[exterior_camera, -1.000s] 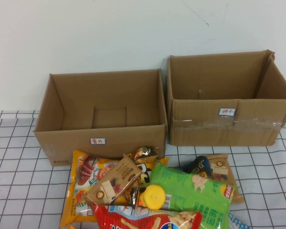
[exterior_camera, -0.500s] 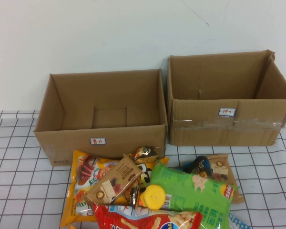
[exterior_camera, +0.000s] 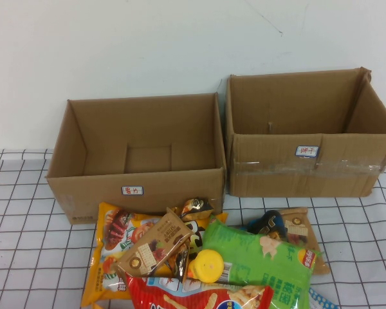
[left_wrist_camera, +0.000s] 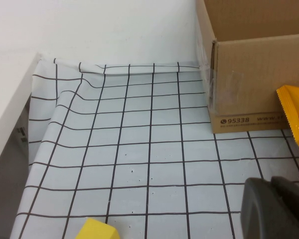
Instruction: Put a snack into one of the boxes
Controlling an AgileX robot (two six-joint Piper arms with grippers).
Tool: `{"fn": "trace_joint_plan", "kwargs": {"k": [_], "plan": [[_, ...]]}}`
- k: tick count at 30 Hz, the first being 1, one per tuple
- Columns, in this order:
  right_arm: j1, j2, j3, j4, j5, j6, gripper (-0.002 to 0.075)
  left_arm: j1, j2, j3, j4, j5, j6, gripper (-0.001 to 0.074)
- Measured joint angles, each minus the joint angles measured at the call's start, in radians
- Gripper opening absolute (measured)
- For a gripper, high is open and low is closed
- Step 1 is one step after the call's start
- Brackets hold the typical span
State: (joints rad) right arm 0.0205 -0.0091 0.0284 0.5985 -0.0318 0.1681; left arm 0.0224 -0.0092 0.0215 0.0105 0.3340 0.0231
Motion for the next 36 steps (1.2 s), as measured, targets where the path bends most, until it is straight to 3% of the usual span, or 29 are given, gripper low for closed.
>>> {"fn": "trace_joint_plan", "kwargs": {"k": [5,10,18,27,31,36], "plan": [[0.0,0.0,0.0,0.026,-0.066,0.037,0.0001,0.0,0.0,0.0,0.0,0.0,0.0,-0.0003],[0.007,0.0,-0.097,-0.147,0.14,-0.04,0.0001,0.0,0.0,0.0,0.0,0.0,0.0,-0.0003],[0.008,0.208,-0.435,-0.213,0.502,-0.507,0.0001,0.0,0.0,0.0,0.0,0.0,0.0,-0.0003],[0.02,0.658,-0.735,-0.108,0.911,-1.169,0.0,0.0,0.0,0.0,0.0,0.0,0.0,-0.0003],[0.112,0.868,-0.838,-0.097,1.022,-1.246,-0.0001,0.0,0.0,0.0,0.0,0.0,0.0,-0.0003],[0.331,1.092,-0.971,-0.225,1.084,-1.238,-0.0001,0.0,0.0,0.0,0.0,0.0,0.0,-0.0003]]}}
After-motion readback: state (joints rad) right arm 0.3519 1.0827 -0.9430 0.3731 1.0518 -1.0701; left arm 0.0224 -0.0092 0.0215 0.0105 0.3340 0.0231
